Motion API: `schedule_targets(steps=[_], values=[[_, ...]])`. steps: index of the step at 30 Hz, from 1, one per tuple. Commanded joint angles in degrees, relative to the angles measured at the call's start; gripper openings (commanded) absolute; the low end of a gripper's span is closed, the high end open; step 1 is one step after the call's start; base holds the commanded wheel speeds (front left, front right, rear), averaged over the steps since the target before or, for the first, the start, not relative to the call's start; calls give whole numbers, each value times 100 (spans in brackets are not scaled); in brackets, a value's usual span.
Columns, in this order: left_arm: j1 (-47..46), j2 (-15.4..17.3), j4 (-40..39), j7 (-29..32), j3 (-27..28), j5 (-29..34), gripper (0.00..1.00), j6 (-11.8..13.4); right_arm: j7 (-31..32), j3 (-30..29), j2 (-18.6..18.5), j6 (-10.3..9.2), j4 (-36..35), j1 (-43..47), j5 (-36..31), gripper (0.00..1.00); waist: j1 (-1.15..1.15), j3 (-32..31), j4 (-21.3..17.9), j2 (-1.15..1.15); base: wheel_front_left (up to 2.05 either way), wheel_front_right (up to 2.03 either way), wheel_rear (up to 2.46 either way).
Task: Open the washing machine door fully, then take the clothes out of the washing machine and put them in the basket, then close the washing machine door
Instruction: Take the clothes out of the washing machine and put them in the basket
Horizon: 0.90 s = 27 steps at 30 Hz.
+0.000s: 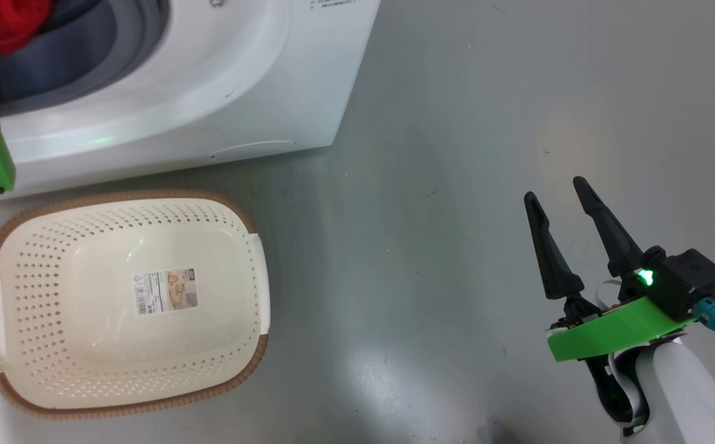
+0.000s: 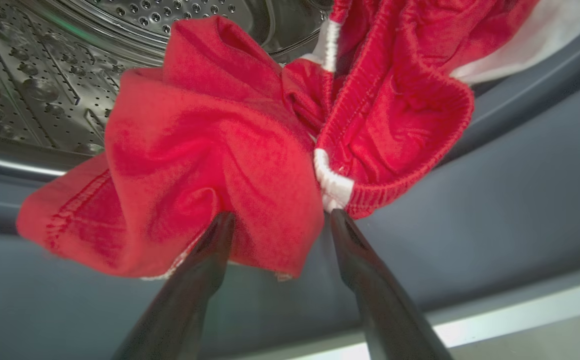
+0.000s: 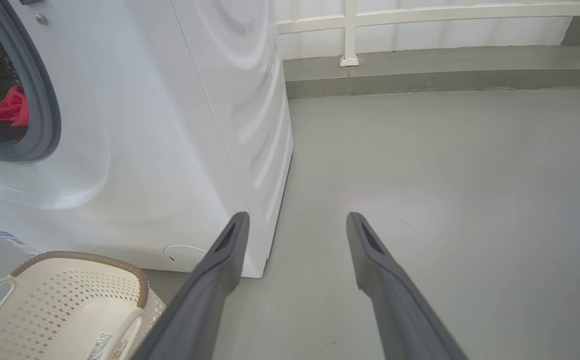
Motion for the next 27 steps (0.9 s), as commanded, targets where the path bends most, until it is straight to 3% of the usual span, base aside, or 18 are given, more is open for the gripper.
schedule_targets(steps=[1, 2, 3, 4, 9, 16, 20, 27], values=[[-114, 345, -40, -48, 32, 20, 100, -32, -37, 141, 2, 36, -135, -1, -51, 100, 0, 2, -7, 0, 0, 0, 0], [-126, 350, -22, -53, 11, 13, 98, -32, -37, 145, 3, 36, -135, -5, -50, 100, 0, 0, -11, 0, 0, 0, 0], [-135, 353, -5, -59, -7, 2, 69, -32, -37, 149, 4, 36, -135, -8, -48, 100, 0, -2, -15, 0, 0, 0, 0], [-144, 354, 10, -63, -26, -9, 48, -32, -37, 153, 4, 36, -135, -12, -46, 100, 0, -3, -17, 0, 0, 0, 0], [-158, 345, 64, -118, -79, -97, 23, -32, -37, 162, -2, 36, -134, -30, -46, 100, 0, -38, -22, 0, 0, 0, 0], [-39, 168, -21, -283, -54, -362, 0, -32, -37, 109, -42, 36, -121, 48, -43, 100, 0, -241, 74, 0, 0, 0, 0], [201, 86, -260, -329, 109, -575, 0, -32, -37, 77, -80, 36, -107, 95, -39, 100, 0, -444, 150, 0, 0, 0, 0], [1181, -84, -1687, -334, 647, -755, 0, 75, -37, 54, -166, 36, -85, 249, -33, 100, 0, -825, 307, 0, 0, 0, 0]])
